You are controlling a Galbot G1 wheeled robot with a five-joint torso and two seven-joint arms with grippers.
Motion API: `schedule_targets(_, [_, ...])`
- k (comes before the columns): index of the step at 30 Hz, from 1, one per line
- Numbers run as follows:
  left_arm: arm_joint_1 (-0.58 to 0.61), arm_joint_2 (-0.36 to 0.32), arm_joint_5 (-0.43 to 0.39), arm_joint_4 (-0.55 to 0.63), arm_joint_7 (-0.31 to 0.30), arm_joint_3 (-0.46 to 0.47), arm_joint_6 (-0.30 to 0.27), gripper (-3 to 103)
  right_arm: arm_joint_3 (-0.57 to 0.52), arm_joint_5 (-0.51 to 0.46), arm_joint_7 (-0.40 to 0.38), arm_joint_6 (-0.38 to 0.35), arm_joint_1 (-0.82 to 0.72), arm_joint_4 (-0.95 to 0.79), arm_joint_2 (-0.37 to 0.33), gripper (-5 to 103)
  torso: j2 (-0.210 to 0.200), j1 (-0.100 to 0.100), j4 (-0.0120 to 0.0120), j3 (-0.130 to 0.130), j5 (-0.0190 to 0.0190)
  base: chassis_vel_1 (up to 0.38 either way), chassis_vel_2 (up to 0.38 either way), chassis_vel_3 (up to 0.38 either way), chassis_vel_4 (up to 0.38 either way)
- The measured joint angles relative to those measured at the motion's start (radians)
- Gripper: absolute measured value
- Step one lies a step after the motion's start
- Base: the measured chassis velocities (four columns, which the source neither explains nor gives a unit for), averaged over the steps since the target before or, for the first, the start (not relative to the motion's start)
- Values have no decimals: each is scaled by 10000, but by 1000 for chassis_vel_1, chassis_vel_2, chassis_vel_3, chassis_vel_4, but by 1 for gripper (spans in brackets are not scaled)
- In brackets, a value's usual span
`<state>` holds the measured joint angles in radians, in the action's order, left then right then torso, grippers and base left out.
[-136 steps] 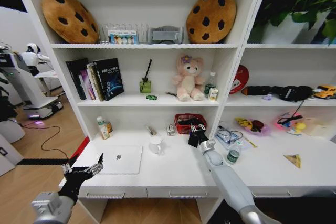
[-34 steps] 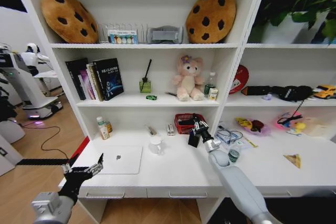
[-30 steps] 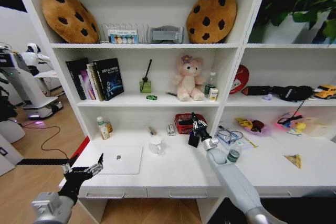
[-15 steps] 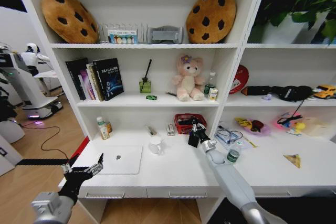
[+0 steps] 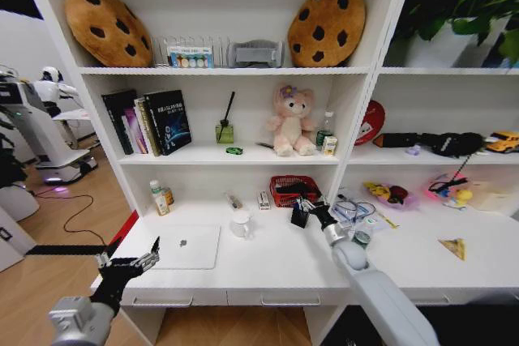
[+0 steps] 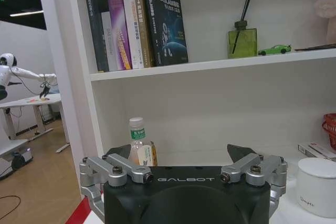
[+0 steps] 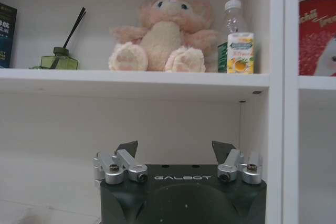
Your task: Organize the objects on the table.
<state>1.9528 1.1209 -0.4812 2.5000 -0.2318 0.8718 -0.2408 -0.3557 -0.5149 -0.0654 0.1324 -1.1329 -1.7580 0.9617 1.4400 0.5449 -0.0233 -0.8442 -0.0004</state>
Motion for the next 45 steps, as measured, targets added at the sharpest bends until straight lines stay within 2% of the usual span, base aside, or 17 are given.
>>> schedule_targets(2, [1,0,0,0,0,0,0,100,-1204,-736,-569,-1611,-2177,-2085,-266,92,0,-1,-6,-1,10,0,0,0,0])
schedule_targets(3, [1,0,0,0,0,0,0,100,-1204,-736,-569,-1611,-2177,-2085,-266,92,0,-1,-6,-1,10,0,0,0,0])
schedule_targets(5, [1,0,0,0,1,0,0,100,-2379,-1238,-728,-2543,-4036,-3596,-182,99,1,-2,-3,1,-2,0,0,0,0])
schedule_targets(6, [1,0,0,0,1,0,0,100,-2379,-1238,-728,-2543,-4036,-3596,-182,99,1,-2,-3,1,-2,0,0,0,0])
schedule_targets(7, [1,0,0,0,0,0,0,100,-3036,-1485,-621,-2839,-5177,-4211,-3,100,0,-2,-3,0,3,0,0,0,0])
schedule_targets(8, [1,0,0,0,0,0,0,100,-3036,-1485,-621,-2839,-5177,-4211,-3,100,0,-2,-3,0,3,0,0,0,0])
schedule_targets(9, [0,0,0,0,0,0,0,100,-3466,-1580,-472,-2934,-5920,-4479,176,100,1,-2,-6,1,4,0,0,0,0])
schedule_targets(10, [0,-1,0,-1,0,0,0,100,-3871,-1589,-312,-2924,-6604,-4616,435,100,1,-3,-6,0,1,0,0,0,0])
schedule_targets(13, [1,0,0,-1,0,0,0,100,-4340,-1572,-152,-2732,-7170,-4631,757,100,1,-3,-1,0,4,-15,-7,3,20])
schedule_targets(22, [1,-1,0,-1,0,0,0,100,-4585,-1766,-124,-2588,-6955,-4597,674,100,-2,1,1,-3,3,-108,-99,111,121])
schedule_targets(31, [1,-1,0,-1,0,0,-2,100,-4170,-1552,-473,-2391,-6589,-4561,598,100,-2,1,-3,-3,0,-233,-237,227,246])
schedule_targets(34, [1,1,-1,-1,0,0,-2,100,-3922,-1397,-563,-2274,-6391,-4341,607,100,-4,2,-3,-4,10,-180,-218,221,242])
schedule_targets(40, [1,0,-1,0,3,-1,-2,100,-3179,-1316,-514,-2333,-4892,-3019,329,100,-3,3,-3,-4,9,-44,-109,67,45])
schedule_targets(42, [0,0,0,-1,-1,1,-2,100,-2898,-1166,-198,-2356,-4276,-2469,165,100,-3,2,4,-3,-3,30,81,-37,-45])
schedule_targets(45, [0,0,0,-1,-3,1,-2,100,-2795,-1011,6,-2330,-4171,-2394,133,100,-3,4,4,-4,3,44,85,-41,-57])
